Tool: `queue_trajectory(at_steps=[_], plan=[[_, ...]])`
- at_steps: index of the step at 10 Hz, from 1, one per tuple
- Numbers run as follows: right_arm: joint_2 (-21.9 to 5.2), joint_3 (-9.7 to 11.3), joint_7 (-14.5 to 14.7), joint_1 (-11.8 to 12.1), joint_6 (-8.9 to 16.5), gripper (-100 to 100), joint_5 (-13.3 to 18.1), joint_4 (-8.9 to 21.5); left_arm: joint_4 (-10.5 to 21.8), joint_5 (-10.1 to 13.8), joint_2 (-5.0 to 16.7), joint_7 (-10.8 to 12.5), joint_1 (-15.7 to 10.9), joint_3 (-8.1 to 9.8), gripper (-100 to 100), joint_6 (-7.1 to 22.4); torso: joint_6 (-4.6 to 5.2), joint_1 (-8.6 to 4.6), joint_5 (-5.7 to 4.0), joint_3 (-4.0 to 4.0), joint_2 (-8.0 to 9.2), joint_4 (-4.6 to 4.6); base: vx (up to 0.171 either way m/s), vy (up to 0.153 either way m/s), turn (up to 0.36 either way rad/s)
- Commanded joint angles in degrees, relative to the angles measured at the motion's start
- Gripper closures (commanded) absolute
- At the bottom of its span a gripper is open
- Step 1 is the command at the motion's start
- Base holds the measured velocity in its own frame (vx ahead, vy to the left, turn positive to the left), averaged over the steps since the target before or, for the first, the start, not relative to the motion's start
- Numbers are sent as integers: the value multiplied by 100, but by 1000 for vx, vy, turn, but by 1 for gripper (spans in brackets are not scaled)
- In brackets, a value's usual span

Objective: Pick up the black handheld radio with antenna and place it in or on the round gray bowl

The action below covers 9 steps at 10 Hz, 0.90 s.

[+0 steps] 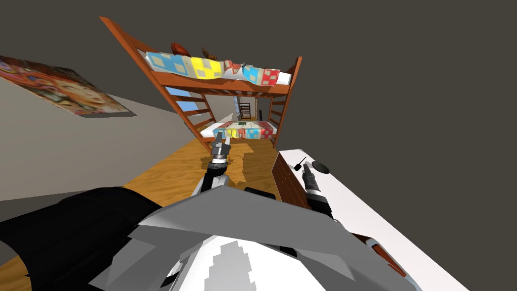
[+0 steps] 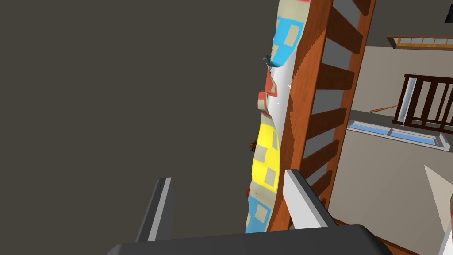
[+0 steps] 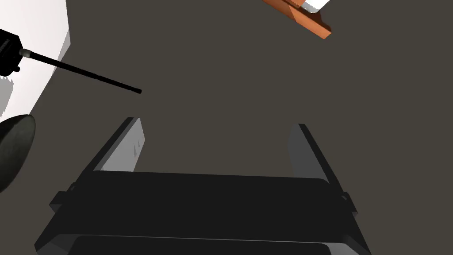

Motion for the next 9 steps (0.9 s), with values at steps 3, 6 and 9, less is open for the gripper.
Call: queue_trajectory(at_steps=[3, 6, 9], plan=[[-319, 29, 346, 101, 176, -100, 465, 638, 0, 0, 0, 0, 0, 0, 0, 0, -1, -6, -1, -4, -7, -1, -23, -26, 55], [-657, 57, 701, 65, 295, -100, 893, 1183, 0, 0, 0, 0, 1, 0, 0, 0, -1, -8, -2, -12, -21, -4, 9, -35, 79], [-920, 88, 964, 2, 370, -100, 1189, 1568, 0, 0, 0, 0, 1, 0, 0, 0, -1, -7, -1, -13, -23, -4, 12, -36, 59]])
